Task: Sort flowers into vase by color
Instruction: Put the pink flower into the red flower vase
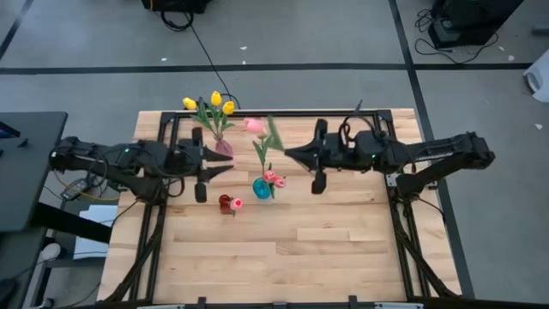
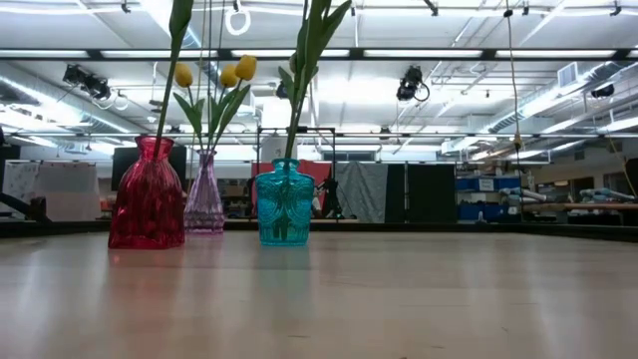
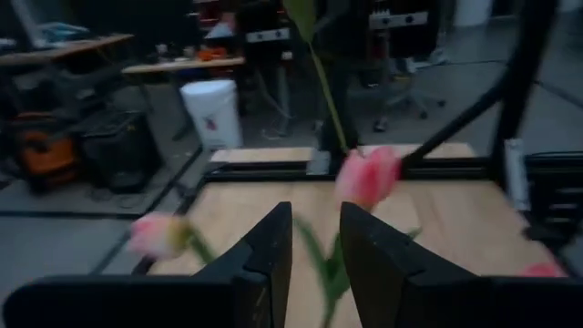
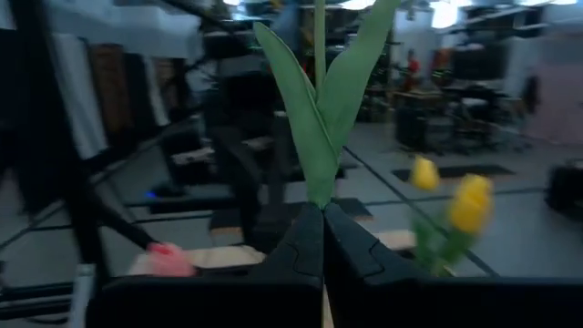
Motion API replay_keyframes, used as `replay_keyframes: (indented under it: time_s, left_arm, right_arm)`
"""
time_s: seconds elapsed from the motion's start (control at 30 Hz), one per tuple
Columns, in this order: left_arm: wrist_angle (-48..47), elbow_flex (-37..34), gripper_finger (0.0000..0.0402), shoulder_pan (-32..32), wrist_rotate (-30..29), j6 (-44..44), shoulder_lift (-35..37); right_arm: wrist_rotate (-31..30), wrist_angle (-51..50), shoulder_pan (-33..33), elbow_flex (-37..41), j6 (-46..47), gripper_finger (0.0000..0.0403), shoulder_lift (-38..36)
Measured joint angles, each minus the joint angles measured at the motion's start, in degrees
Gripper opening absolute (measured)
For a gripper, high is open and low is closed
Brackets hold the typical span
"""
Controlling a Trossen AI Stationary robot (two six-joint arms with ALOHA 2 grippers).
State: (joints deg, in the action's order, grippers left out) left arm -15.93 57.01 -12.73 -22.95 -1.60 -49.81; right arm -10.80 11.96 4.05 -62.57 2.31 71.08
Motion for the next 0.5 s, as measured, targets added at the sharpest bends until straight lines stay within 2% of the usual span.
replay_keyframes:
  time_s: [0.2, 0.5]
  left_arm:
    - [-0.8, 6.3, 0.0099, -0.1, 7.8, -1.1, -7.8]
    - [0.1, 13.0, 0.0099, -0.1, 12.4, -2.7, -16.1]
  right_arm:
    - [0.1, 0.2, 4.8, -8.1, -2.9, 0.0007, 7.3]
    - [0.0, 0.3, 7.0, -17.5, -4.3, 0.0007, 15.3]
